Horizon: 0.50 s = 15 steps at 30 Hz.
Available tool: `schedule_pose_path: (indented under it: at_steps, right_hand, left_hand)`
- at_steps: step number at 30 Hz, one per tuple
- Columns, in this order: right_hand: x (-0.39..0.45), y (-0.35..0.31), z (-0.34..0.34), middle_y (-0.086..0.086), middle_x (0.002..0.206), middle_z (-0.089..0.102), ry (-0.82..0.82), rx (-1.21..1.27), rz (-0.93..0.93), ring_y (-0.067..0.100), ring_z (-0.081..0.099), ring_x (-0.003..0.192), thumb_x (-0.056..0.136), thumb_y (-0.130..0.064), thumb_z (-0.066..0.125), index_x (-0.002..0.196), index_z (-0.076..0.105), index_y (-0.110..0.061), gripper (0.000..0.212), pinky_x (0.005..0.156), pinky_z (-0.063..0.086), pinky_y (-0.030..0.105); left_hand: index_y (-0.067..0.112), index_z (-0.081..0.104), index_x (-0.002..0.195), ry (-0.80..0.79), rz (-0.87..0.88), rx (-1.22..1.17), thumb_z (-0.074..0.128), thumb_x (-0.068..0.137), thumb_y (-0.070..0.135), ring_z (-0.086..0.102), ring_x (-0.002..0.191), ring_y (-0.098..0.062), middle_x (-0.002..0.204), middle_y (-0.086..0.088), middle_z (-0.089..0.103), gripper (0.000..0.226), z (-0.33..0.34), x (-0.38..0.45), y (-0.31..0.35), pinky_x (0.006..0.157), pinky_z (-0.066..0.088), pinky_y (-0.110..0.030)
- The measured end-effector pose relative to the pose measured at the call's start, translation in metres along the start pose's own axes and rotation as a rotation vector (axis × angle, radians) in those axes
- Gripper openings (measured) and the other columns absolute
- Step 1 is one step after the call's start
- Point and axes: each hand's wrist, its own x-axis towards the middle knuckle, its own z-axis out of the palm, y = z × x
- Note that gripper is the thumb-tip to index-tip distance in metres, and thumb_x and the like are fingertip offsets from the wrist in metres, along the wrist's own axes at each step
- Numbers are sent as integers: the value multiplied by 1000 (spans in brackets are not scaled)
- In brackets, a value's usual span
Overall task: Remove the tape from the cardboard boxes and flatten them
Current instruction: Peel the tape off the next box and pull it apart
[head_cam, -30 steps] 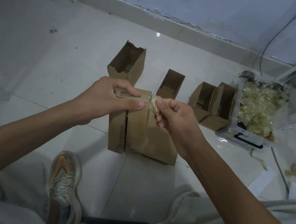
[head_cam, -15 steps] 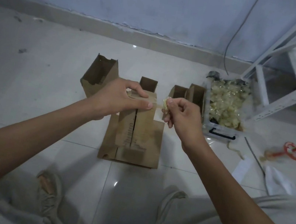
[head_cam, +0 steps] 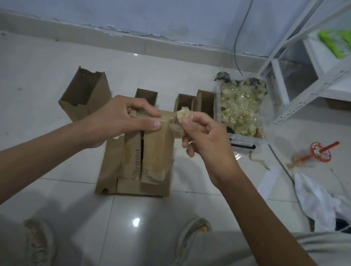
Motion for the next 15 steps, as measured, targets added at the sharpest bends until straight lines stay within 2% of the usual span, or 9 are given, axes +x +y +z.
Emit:
schedule_pose_path:
  at_steps: [2, 6, 9, 11, 13, 15]
  right_hand:
    - [0, 0, 3, 6, 76, 65, -16, 23, 14, 14, 57, 63, 99, -20, 72, 121, 69, -2, 29, 54, 46, 25]
    - [6, -4, 0, 4, 79, 64, 48, 28, -26, 14, 55, 66, 103, -19, 66, 104, 73, -6, 14, 54, 45, 25]
    - [9, -5, 3, 11, 93, 67, 13, -64, -73, 18, 60, 83, 104, -22, 65, 103, 74, -10, 16, 62, 50, 30]
    - [10, -6, 9, 6, 105, 74, -57, -85, -66, 16, 66, 95, 102, -22, 68, 104, 77, -13, 13, 71, 57, 32]
    - [10, -5, 17, -6, 109, 78, -85, -117, -50, 12, 71, 95, 97, -20, 73, 101, 80, -17, 9, 74, 61, 32]
    - [12, -1, 24, -5, 102, 80, -58, -180, -53, 17, 74, 91, 93, -19, 79, 95, 81, -18, 3, 74, 61, 35]
  left_hand:
    - [28, 81, 105, 2, 7, 17, 85, 72, 43, 67, 111, -5, 122, 14, 73, 37, 1, 3, -1, 92, 57, -30]
    - [31, 82, 103, 37, -21, 29, 85, 71, 47, 66, 113, -7, 120, 17, 73, 36, -2, 6, -7, 96, 55, -36]
    - [35, 81, 100, 92, -45, 43, 84, 69, 55, 61, 117, -11, 119, 18, 72, 37, -6, 5, -13, 90, 52, -33]
    - [36, 81, 100, 132, -60, 56, 83, 67, 59, 60, 115, -11, 117, 16, 71, 40, -9, 3, -14, 87, 50, -31]
    - [39, 80, 99, 150, -57, 77, 83, 67, 63, 60, 117, -14, 116, 14, 71, 40, -15, 0, -15, 96, 52, -41]
    - [40, 80, 100, 142, -46, 67, 83, 69, 63, 61, 117, -14, 114, 16, 73, 39, -21, -5, -15, 104, 51, -49]
